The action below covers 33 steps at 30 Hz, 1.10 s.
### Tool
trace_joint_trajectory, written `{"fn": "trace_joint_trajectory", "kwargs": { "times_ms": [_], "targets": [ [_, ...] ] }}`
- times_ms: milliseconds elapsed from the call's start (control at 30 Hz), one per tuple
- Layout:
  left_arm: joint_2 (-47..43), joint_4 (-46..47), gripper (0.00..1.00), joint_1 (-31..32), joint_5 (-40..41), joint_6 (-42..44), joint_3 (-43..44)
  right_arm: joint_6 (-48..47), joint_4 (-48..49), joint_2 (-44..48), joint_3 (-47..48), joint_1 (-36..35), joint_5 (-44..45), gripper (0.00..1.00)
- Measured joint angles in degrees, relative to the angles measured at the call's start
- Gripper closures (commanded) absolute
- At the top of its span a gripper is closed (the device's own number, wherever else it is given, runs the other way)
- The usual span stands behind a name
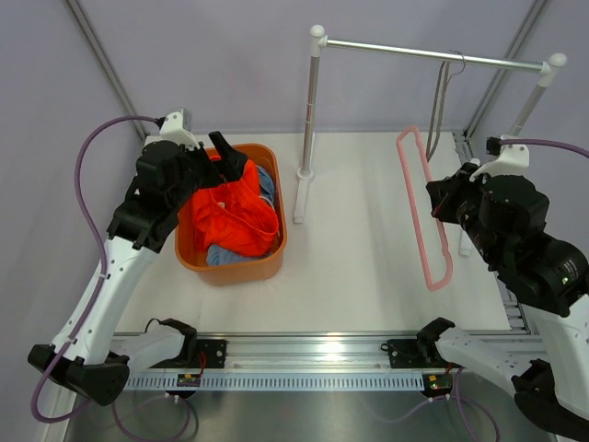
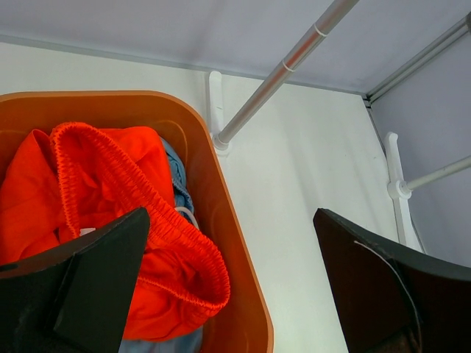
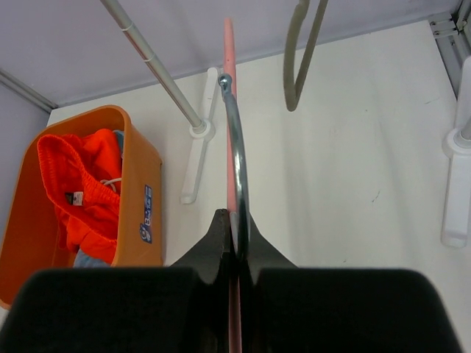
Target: Remove the shorts from the hanger
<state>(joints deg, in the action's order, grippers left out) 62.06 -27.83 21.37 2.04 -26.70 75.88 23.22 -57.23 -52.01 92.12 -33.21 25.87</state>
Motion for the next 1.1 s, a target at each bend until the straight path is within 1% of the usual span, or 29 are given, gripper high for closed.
{"fn": "trace_joint_trajectory", "kwargs": {
  "times_ms": [100, 200, 333, 433, 533, 600, 733, 900, 1000, 1100],
  "targets": [
    [-0.57, -0.15, 0.01, 0.0, -0.74, 0.15, 0.0, -1.11, 0.22, -2.38, 1.36, 0.0, -0.07, 1.0],
    [-1.95, -1.49, 0.01, 0.0, -2.23, 0.37, 0.0, -2.56, 0.96, -7.45, 5.03, 0.0, 0.02, 1.0],
    [-5.07, -3.69, 0.01, 0.0, -3.54, 1.57, 0.0, -4.68, 3.34, -15.45, 10.75, 0.0, 0.11, 1.0],
    [-8.02, -4.68, 0.01, 0.0, -4.35, 2.73, -0.02, -6.75, 5.16, -23.28, 16.5, 0.04, 0.39, 1.0],
    [-11.34, -5.62, 0.01, 0.0, -5.11, 3.93, -0.76, -9.33, 7.15, -30.6, 23.17, 0.79, 0.44, 1.0],
    [-13.49, -5.95, 0.01, 0.0, -5.66, 4.72, -2.1, -11.28, 9.88, -33.9, 25.4, 2.1, -0.39, 1.0],
    [-17.16, -6.78, 0.01, 0.0, -7.02, 6.19, -5.81, -13.9, 13.7, -37.2, 26.71, 7.43, -5.7, 1.0],
    [-19.78, -7.52, 0.01, 0.0, -7.8, 8.13, -9.46, -14.56, 18.58, -40.11, 27.91, 15.26, -13.51, 1.0],
    [-20.92, -7.72, 0.01, 0.0, -7.93, 9.07, -11.08, -15.54, 21.4, -41.27, 27.89, 17.29, -16.94, 1.0],
    [-22.01, -7.65, 0.01, 0.0, -8.31, 9.42, -12.83, -16.55, 23.89, -42.73, 28.35, 17.9, -20.17, 1.0]
  ]
}}
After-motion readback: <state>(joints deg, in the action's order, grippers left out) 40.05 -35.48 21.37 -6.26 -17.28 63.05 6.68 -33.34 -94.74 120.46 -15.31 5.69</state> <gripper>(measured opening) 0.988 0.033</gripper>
